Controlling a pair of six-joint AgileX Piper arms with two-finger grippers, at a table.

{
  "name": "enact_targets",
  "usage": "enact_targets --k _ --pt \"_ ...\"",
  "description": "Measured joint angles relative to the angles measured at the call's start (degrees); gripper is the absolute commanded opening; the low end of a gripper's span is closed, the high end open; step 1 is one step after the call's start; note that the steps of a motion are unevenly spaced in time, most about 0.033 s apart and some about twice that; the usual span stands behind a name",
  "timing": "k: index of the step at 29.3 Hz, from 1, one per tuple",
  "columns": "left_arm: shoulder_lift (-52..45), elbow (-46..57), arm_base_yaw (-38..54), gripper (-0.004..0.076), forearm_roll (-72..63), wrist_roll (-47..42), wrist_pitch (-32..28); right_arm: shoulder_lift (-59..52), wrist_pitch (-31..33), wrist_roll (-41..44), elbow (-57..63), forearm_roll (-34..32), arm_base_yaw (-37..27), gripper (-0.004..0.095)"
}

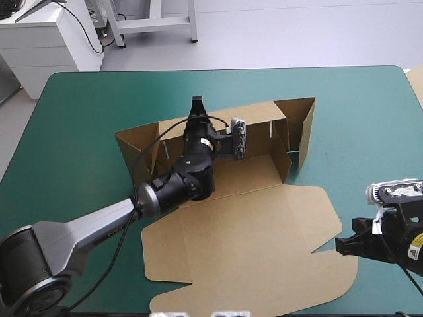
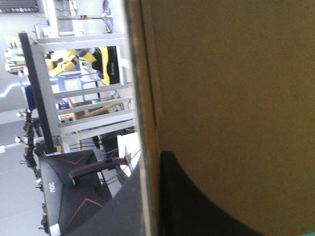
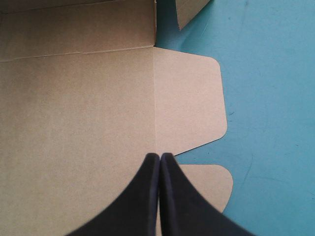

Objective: Fold the box

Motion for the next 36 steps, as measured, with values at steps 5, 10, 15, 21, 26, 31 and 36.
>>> enact_targets --k 5,10,15,21,26,31,36 --pt "-6.45 11.1 -3.77 -0.0008 8.71 -8.56 -2.4 0.09 -0.12 0.18 0.0 -2.16 0.0 -0.0019" --pt "-9.52 18.37 -4.85 -0.0008 17.56 -13.18 -3.83 2.61 -0.12 1.2 0.0 -5.76 0.0 -0.002" --pt "-9.41 20.4 -4.91 -0.0008 21.33 -14.25 -3.63 8.73 -0.86 1.31 -0.42 -11.42 0.0 -0.002" --pt "-9.0 20.39 -4.91 -0.0008 22.0 -14.59 -3.17 20.49 -2.98 -3.93 -8.27 -13.49 0.0 -0.0021" --pt "-8.95 20.39 -4.91 -0.0008 22.11 -14.77 -3.16 31.49 -5.7 -8.46 -19.24 -11.46 -2.68 -0.0021" --pt "-8.95 20.39 -4.91 -0.0008 22.21 -14.77 -3.16 41.68 -5.1 -20.09 -30.99 4.52 -11.77 -0.0021" --pt "-8.95 20.39 -4.91 -0.0008 22.21 -14.77 -3.16 52.11 -3.58 -25.12 -40.6 16.53 -19.52 -0.0021"
